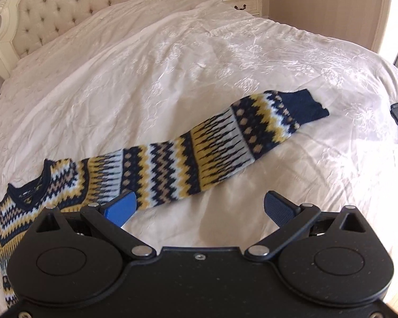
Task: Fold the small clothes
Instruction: 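Move the right gripper to the navy sleeve cuff and grasp it, then lift the cuff with the right gripper and lay it across the sweater chest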
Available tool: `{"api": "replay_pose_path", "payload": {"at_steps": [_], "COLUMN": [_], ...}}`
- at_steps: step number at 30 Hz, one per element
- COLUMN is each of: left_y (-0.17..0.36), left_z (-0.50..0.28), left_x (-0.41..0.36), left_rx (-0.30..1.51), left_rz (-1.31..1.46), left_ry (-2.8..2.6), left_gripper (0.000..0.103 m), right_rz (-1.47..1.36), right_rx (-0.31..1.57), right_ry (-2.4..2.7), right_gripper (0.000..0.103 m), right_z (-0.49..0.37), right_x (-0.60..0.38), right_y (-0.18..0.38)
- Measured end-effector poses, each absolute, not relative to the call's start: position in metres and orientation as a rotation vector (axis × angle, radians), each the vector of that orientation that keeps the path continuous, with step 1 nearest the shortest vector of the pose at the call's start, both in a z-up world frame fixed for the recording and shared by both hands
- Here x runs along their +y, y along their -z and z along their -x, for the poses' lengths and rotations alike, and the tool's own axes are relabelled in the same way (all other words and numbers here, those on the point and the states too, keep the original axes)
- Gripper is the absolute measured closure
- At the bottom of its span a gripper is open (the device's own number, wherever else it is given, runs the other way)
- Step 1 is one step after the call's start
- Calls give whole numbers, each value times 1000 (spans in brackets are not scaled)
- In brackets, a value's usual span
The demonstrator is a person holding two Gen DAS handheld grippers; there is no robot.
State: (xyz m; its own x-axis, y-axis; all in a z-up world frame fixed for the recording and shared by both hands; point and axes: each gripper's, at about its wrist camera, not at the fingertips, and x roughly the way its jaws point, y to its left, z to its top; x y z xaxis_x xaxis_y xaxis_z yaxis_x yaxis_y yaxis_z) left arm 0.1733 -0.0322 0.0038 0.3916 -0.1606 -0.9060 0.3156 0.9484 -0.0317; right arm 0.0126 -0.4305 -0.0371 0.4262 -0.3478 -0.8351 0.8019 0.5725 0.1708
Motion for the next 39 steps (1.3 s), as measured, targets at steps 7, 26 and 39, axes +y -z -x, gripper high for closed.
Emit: {"api": "replay_pose_path", "payload": {"at_steps": [7, 26, 39], "left_y": [1, 3, 7], "left_z": [-157, -130, -136], "left_x": [-58, -108, -103], "left_rx": [1155, 1179, 1166], "left_rz": [-126, -166, -205], "left_ry": [232, 164, 201], "left_gripper": [34, 34, 46], "right_rz": [-708, -1129, -889], "right_rx": [836, 647, 639], "right_ry": [833, 769, 649], "right_gripper": [1, 33, 91], "right_z": [4, 36, -3], "right_x": [-518, -620, -576], "right_y": [56, 122, 61]}}
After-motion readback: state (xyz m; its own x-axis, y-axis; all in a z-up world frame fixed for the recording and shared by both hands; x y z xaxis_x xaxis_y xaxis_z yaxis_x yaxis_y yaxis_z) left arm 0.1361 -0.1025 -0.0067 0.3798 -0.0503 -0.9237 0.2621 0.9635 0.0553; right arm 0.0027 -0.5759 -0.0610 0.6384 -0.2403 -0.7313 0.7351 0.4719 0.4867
